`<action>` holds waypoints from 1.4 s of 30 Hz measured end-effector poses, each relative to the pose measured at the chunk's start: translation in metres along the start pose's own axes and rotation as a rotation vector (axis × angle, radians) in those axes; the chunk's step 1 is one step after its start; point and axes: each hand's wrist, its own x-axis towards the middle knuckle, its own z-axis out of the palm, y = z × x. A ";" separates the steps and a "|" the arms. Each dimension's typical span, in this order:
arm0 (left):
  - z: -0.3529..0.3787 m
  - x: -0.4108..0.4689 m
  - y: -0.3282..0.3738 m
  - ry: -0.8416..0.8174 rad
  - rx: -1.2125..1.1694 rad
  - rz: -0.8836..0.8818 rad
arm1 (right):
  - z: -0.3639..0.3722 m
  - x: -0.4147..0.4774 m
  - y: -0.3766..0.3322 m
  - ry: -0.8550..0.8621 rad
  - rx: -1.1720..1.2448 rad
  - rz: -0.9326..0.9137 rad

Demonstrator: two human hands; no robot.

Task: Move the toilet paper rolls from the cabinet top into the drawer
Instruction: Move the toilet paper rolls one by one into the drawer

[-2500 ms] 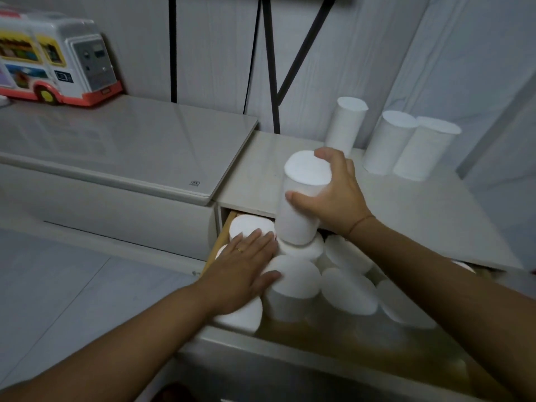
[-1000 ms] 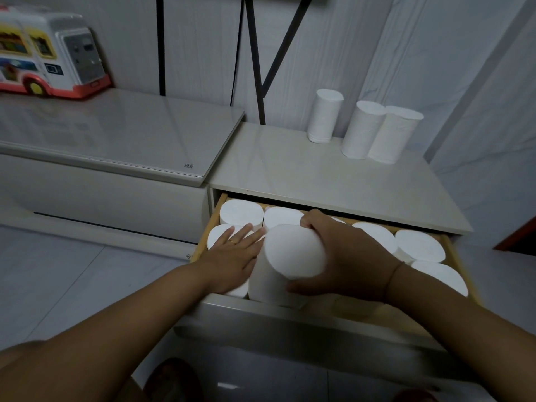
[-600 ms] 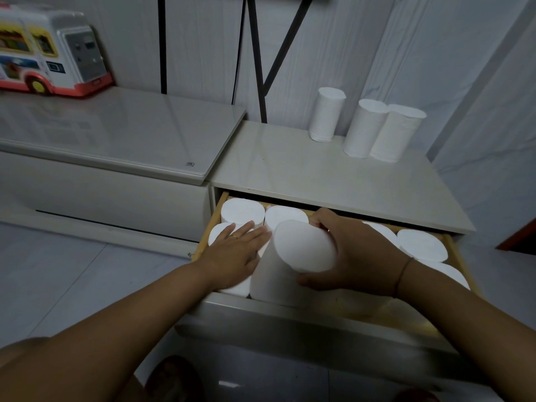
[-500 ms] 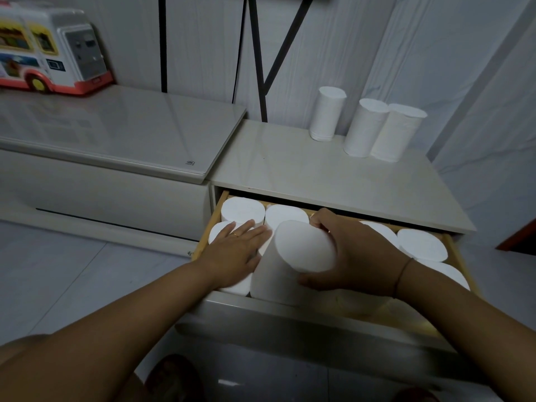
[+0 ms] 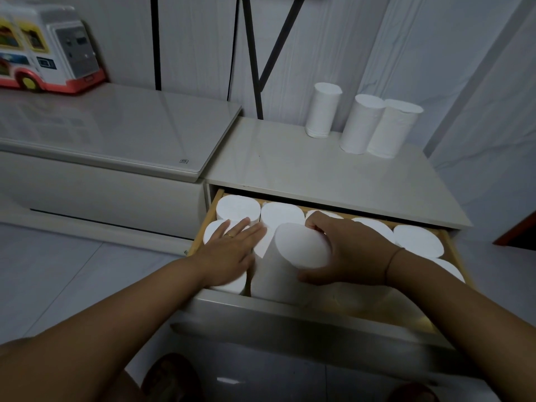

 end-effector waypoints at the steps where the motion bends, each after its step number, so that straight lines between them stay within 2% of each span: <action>1: 0.000 0.000 0.000 -0.004 -0.001 0.001 | 0.005 0.002 -0.001 -0.013 -0.017 -0.016; 3: 0.000 0.000 -0.001 -0.007 0.013 0.001 | 0.024 0.005 -0.005 -0.061 -0.023 -0.032; 7: 0.003 0.000 0.000 -0.019 0.025 0.002 | 0.062 0.014 -0.007 -0.132 0.135 0.035; 14: 0.004 -0.001 -0.001 0.012 0.036 -0.005 | 0.078 0.012 0.006 -0.218 0.215 0.042; 18: 0.004 0.001 0.003 0.000 0.044 -0.018 | 0.083 0.013 0.005 -0.198 0.273 0.101; 22: 0.006 0.002 0.007 0.009 0.088 -0.017 | 0.082 0.017 0.002 -0.185 0.179 0.122; 26: 0.005 0.013 0.017 0.091 0.134 0.025 | 0.074 0.020 0.003 -0.179 0.041 0.088; 31: -0.007 0.042 0.022 0.195 0.161 0.014 | 0.047 0.041 0.013 0.055 0.244 0.165; 37: -0.021 0.073 0.013 0.230 0.114 -0.064 | 0.010 0.078 0.057 0.350 0.378 0.255; 42: -0.033 0.097 0.001 0.235 0.079 -0.104 | -0.028 0.125 0.112 0.541 0.276 0.265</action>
